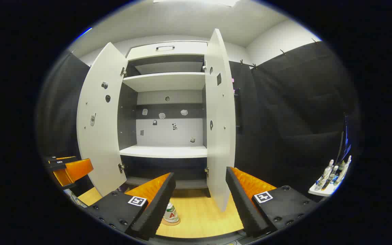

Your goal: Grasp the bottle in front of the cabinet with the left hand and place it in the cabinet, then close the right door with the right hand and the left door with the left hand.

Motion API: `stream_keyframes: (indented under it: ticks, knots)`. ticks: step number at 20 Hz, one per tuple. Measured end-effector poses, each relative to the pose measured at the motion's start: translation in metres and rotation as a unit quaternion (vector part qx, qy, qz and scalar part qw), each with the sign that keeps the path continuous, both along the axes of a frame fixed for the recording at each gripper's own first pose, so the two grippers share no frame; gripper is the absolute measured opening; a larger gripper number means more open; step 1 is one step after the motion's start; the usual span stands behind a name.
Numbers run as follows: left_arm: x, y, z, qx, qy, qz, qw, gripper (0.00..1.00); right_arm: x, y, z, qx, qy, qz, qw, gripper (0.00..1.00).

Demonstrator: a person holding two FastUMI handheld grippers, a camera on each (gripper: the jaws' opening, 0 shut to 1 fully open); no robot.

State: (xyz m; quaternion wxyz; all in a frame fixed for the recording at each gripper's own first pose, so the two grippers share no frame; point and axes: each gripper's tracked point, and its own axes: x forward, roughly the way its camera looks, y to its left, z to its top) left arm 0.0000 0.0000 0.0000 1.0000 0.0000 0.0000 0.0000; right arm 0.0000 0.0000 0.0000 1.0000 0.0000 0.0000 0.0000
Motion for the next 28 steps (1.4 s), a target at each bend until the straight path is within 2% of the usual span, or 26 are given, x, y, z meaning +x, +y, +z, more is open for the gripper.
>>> stream_keyframes:
  ticks: [4, 5, 6, 12, 22, 24, 25, 28]
  knots:
    - [-0.006, 0.004, -0.002, -0.011, 0.003, 0.005, 1.0, 0.95, -0.007, 0.014, 0.002, -0.02, -0.004, 0.016, 1.0, 0.98]
    - [-0.007, 0.005, -0.003, -0.01, 0.002, 0.006, 1.0, 0.95, -0.008, 0.017, 0.003, -0.022, -0.005, 0.019, 1.0, 0.89]
    - [-0.007, 0.007, -0.003, -0.01, 0.002, 0.008, 1.0, 0.92, -0.008, 0.021, 0.003, -0.023, -0.005, 0.024, 0.999, 0.89]
    - [-0.008, 0.017, -0.005, -0.02, 0.004, 0.018, 1.0, 0.95, -0.009, 0.031, 0.003, -0.015, 0.0, 0.035, 0.999, 0.89]
    - [-0.007, 0.018, -0.004, -0.013, 0.003, 0.014, 1.0, 0.95, -0.008, 0.026, 0.004, -0.003, 0.003, 0.025, 1.0, 0.89]
    - [-0.005, 0.019, -0.007, -0.017, 0.001, 0.015, 1.0, 0.92, -0.008, 0.024, 0.003, -0.003, 0.005, 0.023, 1.0, 0.89]
    - [-0.005, 0.017, -0.01, -0.018, -0.001, 0.013, 1.0, 0.95, -0.009, 0.024, 0.002, -0.003, 0.006, 0.022, 1.0, 0.89]
    - [0.001, 0.009, -0.025, -0.007, 0.002, 0.005, 1.0, 0.95, -0.01, 0.019, 0.003, -0.002, 0.007, 0.017, 1.0, 0.89]
